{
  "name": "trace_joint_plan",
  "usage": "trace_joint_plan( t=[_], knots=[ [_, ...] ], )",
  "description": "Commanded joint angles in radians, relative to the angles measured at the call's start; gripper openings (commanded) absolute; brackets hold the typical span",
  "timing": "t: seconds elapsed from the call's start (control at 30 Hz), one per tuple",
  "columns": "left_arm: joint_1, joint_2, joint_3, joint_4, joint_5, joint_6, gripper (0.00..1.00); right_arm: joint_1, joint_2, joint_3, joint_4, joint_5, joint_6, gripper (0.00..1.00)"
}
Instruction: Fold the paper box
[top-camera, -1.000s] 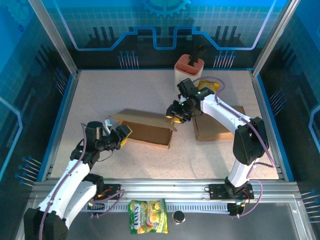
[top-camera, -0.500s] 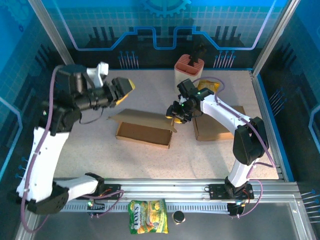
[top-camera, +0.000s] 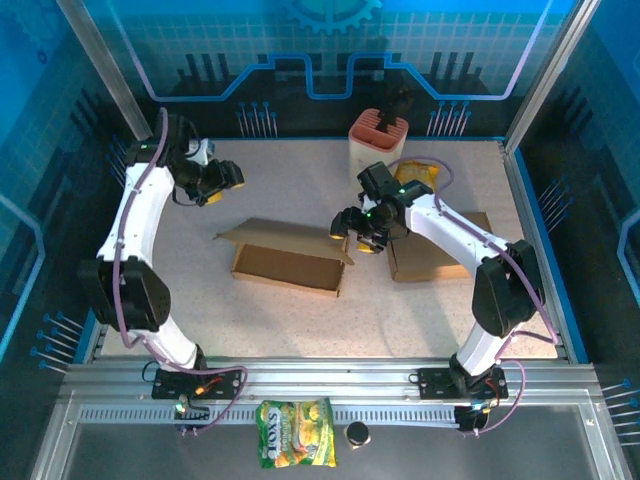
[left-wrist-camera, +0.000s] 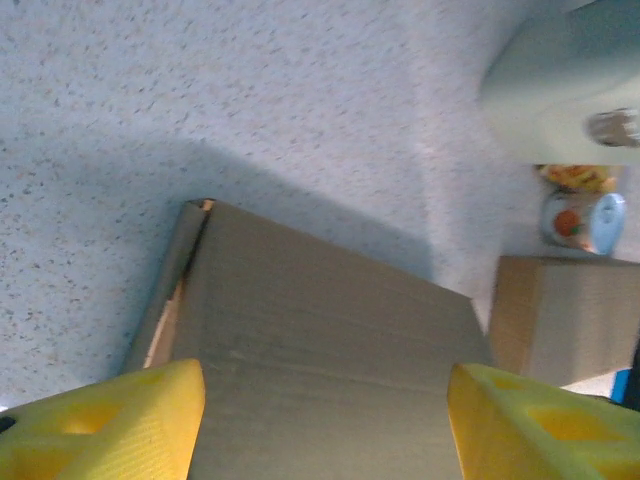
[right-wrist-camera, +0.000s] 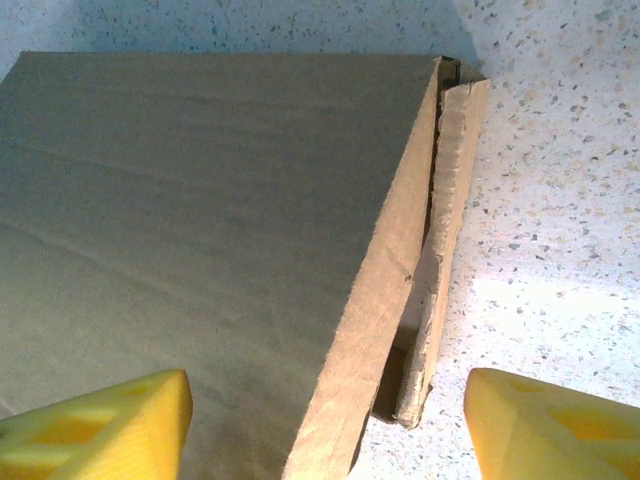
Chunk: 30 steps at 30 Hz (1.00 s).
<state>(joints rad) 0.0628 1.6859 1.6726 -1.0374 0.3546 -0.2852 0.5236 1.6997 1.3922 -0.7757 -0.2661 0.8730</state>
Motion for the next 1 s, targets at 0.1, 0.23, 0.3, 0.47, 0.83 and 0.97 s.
trace_joint_plan(
  t=[0.1, 0.23, 0.3, 0.47, 0.83, 0.97],
  knots=[
    [-0.003, 0.051, -0.138, 0.068, 0.054, 0.123, 0.63, 0.011, -0.014, -0.04, 0.001, -0.031, -0.008, 0.75],
    [-0.004, 0.053, -0.241, 0.09, 0.004, 0.133, 0.59, 0.011, 0.005, -0.059, 0.02, -0.061, -0.007, 0.76],
    [-0.004, 0.046, -0.28, 0.096, -0.028, 0.145, 0.59, 0.009, 0.012, -0.069, 0.029, -0.068, -0.01, 0.77],
    [-0.006, 0.026, -0.364, 0.123, -0.051, 0.168, 0.59, 0.01, 0.03, -0.101, 0.064, -0.082, -0.022, 0.78],
    [-0.017, -0.005, -0.515, 0.2, -0.04, 0.168, 0.59, 0.013, 0.041, -0.179, 0.149, -0.095, -0.055, 0.79],
    [-0.021, -0.006, -0.554, 0.222, -0.018, 0.155, 0.58, 0.015, 0.039, -0.211, 0.189, -0.101, -0.087, 0.78]
  ],
)
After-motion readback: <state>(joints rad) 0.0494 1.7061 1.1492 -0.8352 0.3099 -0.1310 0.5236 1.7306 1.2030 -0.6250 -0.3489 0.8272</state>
